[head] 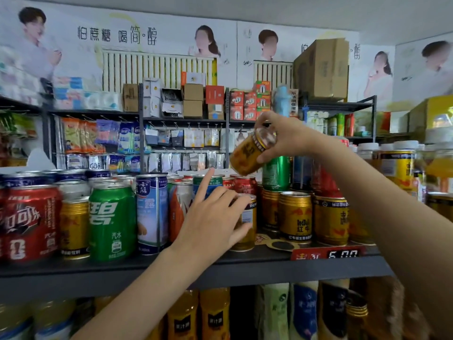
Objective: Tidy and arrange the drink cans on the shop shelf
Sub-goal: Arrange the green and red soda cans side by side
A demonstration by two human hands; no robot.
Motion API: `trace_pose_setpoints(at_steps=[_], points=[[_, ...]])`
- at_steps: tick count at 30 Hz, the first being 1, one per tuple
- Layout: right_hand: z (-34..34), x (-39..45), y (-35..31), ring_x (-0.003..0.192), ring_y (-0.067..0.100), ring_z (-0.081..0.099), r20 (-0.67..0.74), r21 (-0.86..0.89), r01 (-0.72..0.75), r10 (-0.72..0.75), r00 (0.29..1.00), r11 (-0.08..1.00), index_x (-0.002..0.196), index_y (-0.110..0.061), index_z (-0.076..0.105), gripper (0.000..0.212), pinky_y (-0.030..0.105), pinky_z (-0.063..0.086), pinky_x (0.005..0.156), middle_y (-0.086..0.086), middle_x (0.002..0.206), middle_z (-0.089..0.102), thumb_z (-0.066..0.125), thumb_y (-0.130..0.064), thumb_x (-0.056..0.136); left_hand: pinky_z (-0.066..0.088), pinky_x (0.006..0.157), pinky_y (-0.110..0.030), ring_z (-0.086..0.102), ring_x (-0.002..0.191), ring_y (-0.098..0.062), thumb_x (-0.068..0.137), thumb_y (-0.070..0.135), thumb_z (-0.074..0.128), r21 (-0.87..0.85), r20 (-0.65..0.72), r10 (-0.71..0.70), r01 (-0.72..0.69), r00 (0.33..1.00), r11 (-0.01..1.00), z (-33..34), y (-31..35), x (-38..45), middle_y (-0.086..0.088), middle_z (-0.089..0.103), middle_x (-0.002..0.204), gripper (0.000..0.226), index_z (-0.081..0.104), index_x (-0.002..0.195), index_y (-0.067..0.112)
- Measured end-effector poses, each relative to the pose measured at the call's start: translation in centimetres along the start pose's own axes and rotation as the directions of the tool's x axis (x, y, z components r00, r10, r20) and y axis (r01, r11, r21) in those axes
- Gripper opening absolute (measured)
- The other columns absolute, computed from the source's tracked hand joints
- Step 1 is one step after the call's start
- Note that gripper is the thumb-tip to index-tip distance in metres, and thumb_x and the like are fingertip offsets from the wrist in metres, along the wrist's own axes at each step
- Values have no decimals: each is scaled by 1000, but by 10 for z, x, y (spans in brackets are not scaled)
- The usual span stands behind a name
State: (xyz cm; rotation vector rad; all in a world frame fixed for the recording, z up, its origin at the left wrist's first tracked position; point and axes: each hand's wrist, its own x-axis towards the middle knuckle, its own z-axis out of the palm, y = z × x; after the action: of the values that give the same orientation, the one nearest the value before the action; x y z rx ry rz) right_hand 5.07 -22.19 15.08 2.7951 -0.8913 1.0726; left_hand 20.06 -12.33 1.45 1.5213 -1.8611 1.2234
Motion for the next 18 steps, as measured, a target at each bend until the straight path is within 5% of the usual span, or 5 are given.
trace_pose_setpoints(at_steps=[3,7,11,15,18], points=[[14,-33,13,89,16,59,-211,454,-48,159,964,890,114,-18,40,60,27,51,72,-3,101,54,79,-22,69,-1,114,-26,51,116,-12,91,45,43,-250,-118,-239,204,964,947,-18,9,14,4,61,116,40,54,120,19],[38,-70,24,96,23,63,-187,859,17,282,941,512,116,-16,40,68,31,51,78,11,113,58,77,-26,60,30,110,-37,36,131,-15,85,48,52,-620,-113,-478,315,871,719,-31,14,44,0,43,138,66,27,139,20],[43,-86,20,92,14,64,-246,777,73,194,950,625,112,-17,38,65,22,53,75,4,112,57,79,-22,61,45,94,-32,52,112,-14,79,43,64,-870,104,-487,317,867,379,-35,20,71,6,53,117,62,34,130,26],[40,-84,12,102,0,52,-324,524,112,76,943,844,117,-23,35,66,12,44,83,-16,111,49,80,-24,68,40,80,-14,49,104,-8,78,39,67,-825,72,-363,260,929,502,-35,17,76,10,49,112,62,35,129,25],[36,-76,7,94,-4,54,-394,395,147,23,919,907,125,-29,32,72,10,43,81,-21,98,52,78,-27,70,47,89,-27,52,112,-14,80,39,65,-765,177,-277,309,945,565,-33,13,81,2,52,127,65,34,134,21]])
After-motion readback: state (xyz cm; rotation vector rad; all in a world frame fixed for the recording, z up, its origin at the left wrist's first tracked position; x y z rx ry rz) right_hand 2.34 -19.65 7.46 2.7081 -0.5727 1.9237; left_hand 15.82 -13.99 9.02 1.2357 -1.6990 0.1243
